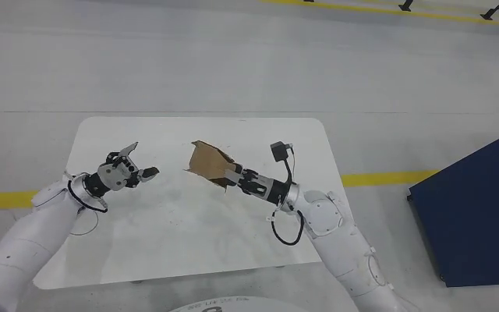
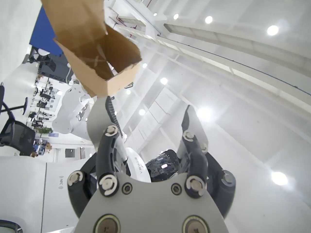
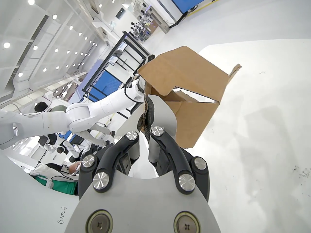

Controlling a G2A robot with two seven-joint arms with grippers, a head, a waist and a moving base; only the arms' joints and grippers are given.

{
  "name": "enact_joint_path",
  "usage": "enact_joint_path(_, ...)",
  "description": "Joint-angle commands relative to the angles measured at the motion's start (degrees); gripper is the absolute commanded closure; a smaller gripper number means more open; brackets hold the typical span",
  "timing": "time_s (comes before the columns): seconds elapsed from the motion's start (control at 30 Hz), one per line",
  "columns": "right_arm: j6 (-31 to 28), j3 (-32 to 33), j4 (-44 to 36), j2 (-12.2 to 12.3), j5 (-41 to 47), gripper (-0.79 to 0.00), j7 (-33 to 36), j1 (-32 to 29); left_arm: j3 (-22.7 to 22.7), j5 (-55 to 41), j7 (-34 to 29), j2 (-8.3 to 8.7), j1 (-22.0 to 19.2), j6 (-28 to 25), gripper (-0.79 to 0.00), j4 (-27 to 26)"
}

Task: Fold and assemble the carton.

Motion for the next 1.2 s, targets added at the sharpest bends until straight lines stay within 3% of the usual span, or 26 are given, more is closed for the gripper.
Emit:
enact_joint_path(0.0, 0.65, -0.37, -0.11, -0.01, -0.61, 0.000, -0.11, 0.14, -1.93, 1.86, 3.55, 0.40, 1.45, -8.05, -0.785, -2.21)
enact_joint_path(0.07, 0.97, -0.53, -0.16, -0.01, -0.86, 0.000, -0.04, 0.23, -3.18, 2.81, 4.95, 0.66, 4.30, -13.40, -0.785, -7.00)
enact_joint_path(0.37, 1.14, -0.65, -0.15, -0.02, -0.80, 0.000, -0.01, 0.23, -3.55, 2.96, 5.80, 0.67, 4.84, -14.34, -0.785, -8.32)
enact_joint_path(0.5, 3.62, -2.13, 0.10, -0.02, 0.95, 0.000, 2.89, 1.66, -4.55, 7.31, 9.55, 0.49, 5.72, -21.79, -0.785, -11.34)
enact_joint_path(0.73, 5.72, -3.94, 1.81, 0.38, 9.81, 0.000, 14.25, 5.00, -4.91, 20.31, 16.76, 0.31, 4.30, -29.17, -0.785, -9.47)
enact_joint_path(0.9, 7.24, -4.93, 3.43, 0.55, 14.77, 0.000, 19.68, 7.29, -2.29, 27.11, 16.93, -0.53, 4.54, -32.57, -0.643, -10.01)
enact_joint_path(1.07, 8.96, -5.40, 4.63, 0.56, 16.67, 0.000, 19.86, 8.82, -1.74, 28.76, 15.48, -1.05, 5.36, -36.20, -0.643, -9.82)
enact_joint_path(1.17, 9.21, -5.50, 5.13, 0.61, 17.60, 0.000, 20.16, 9.32, -1.99, 29.46, 15.61, -1.15, 5.65, -36.31, -0.683, -9.63)
